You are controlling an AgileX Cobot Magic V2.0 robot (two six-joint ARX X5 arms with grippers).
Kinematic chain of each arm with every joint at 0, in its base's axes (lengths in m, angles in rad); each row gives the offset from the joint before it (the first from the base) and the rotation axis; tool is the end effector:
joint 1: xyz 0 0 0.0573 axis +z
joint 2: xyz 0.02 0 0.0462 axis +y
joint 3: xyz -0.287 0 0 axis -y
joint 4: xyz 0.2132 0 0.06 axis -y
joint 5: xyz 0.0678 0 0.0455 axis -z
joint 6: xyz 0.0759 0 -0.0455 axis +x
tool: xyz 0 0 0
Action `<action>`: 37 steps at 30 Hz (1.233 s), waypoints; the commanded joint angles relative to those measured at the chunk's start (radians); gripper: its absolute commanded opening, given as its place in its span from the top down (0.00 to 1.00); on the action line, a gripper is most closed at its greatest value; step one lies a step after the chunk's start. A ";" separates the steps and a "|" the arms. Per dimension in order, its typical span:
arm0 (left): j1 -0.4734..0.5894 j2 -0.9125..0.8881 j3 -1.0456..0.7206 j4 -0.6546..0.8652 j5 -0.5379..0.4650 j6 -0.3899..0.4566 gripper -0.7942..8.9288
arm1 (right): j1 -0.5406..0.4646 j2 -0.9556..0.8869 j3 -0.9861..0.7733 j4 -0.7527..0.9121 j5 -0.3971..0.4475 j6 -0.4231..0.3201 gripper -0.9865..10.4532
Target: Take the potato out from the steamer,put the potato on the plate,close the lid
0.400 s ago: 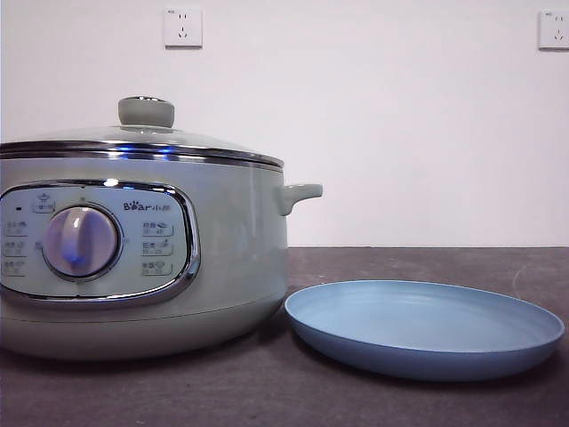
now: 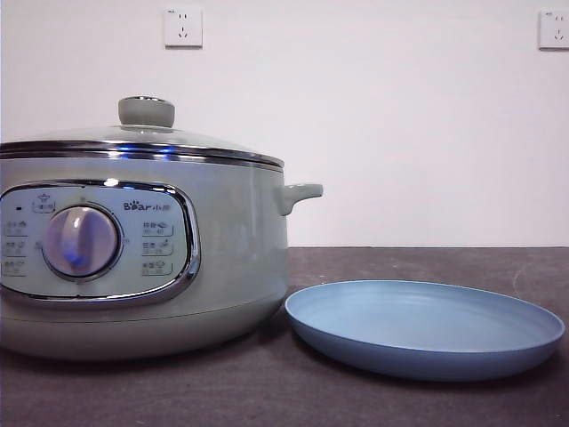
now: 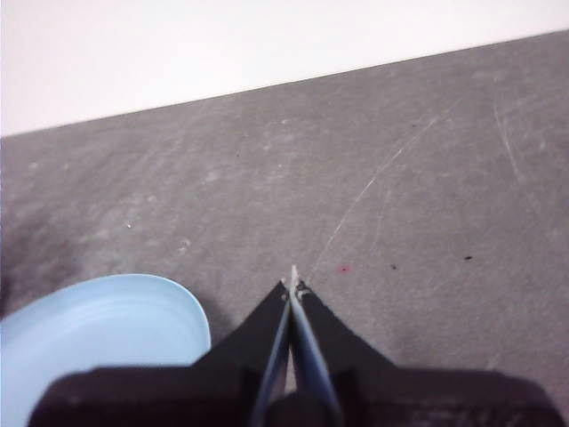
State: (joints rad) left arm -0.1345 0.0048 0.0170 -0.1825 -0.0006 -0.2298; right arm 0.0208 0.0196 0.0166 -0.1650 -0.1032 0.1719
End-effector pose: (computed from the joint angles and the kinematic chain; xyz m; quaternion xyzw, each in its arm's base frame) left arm 0.0863 -0.0116 0.1431 -0.1083 0.0919 -0.0565 0.9882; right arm 0.0875 0.0096 0.1445 0.0888 0.0888 0.0543 0.9906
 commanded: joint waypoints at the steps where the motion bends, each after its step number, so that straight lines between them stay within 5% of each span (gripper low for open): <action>1: 0.003 -0.002 -0.014 0.046 0.006 -0.007 0.92 | 0.000 0.000 -0.010 0.005 -0.002 0.098 0.91; 6: 0.003 -0.002 -0.006 0.100 0.068 -0.052 0.93 | 0.000 0.000 0.003 0.016 -0.042 0.213 0.92; 10: 0.003 -0.002 0.035 0.068 0.117 -0.130 0.93 | 0.000 0.002 0.056 0.014 -0.109 0.224 0.92; 17: -0.008 0.008 0.184 -0.081 0.109 -0.166 0.93 | 0.001 0.063 0.223 0.025 -0.106 0.248 0.92; 29: -0.012 0.170 0.456 -0.087 0.180 -0.148 0.93 | 0.029 0.376 0.674 0.015 -0.145 0.011 0.92; 37: -0.032 0.373 0.697 -0.155 0.220 -0.003 0.93 | 0.101 0.589 0.958 -0.128 -0.213 -0.087 0.92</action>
State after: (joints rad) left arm -0.1612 0.3611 0.6899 -0.3344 0.2142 -0.2958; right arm 0.1154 0.5964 0.9581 -0.2867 -0.3023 0.1108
